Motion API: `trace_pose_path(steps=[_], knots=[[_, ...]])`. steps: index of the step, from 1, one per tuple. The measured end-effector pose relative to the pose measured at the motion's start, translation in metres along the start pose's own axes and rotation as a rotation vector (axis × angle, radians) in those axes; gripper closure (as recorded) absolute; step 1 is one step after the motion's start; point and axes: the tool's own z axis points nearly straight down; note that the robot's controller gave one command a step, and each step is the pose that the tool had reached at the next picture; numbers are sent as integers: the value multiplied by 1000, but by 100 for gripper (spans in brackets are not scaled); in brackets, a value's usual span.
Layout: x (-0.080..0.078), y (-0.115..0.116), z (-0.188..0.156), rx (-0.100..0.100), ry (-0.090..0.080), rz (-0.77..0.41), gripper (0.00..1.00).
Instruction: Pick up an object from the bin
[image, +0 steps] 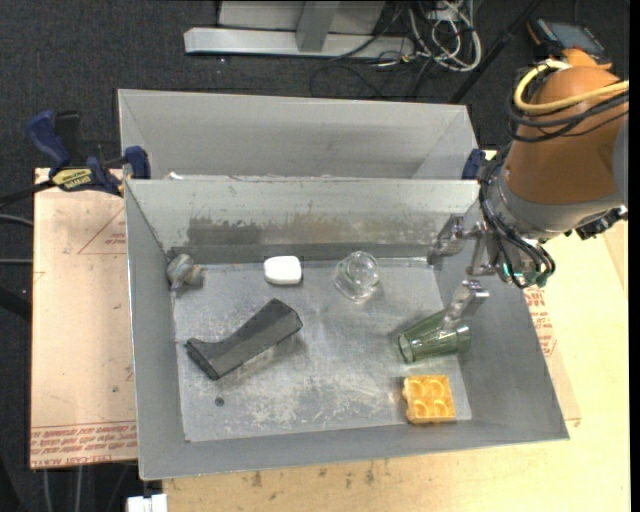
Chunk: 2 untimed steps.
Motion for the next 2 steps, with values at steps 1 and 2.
trace_pose_path(steps=[1, 2], knots=[[-1, 0, -5, 1, -9, -2, 0], [-3, -18, 48, 2, -12, -104, 0]])
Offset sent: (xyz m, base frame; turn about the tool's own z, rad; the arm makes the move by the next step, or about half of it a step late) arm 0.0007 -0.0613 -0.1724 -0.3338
